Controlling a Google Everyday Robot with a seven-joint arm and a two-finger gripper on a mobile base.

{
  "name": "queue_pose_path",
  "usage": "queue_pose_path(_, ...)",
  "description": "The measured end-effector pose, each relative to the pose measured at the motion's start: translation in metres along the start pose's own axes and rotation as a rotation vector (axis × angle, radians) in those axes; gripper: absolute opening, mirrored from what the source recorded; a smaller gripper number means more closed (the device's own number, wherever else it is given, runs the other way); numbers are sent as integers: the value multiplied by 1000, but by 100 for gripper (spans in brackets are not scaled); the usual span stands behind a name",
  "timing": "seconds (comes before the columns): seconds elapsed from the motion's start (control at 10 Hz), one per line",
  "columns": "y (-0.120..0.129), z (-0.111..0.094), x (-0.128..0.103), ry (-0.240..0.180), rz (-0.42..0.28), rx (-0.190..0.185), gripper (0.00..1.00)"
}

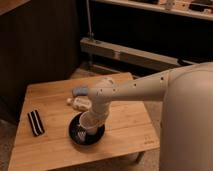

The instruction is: Pick up the ceramic cup

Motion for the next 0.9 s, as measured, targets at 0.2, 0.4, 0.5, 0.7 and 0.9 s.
queue_pose_path(0.2, 1, -21, -8, -15, 12, -99, 0)
queue_pose_path(0.4, 7, -66, -20, -48, -3, -210, 0)
queue_pose_path(0.5, 7, -83, -26, -63, -10, -239, 0)
queue_pose_path(0.7, 14, -114, -39, -93, -50, -295, 0)
queue_pose_path(0.9, 12, -119, -42, -99, -53, -303, 0)
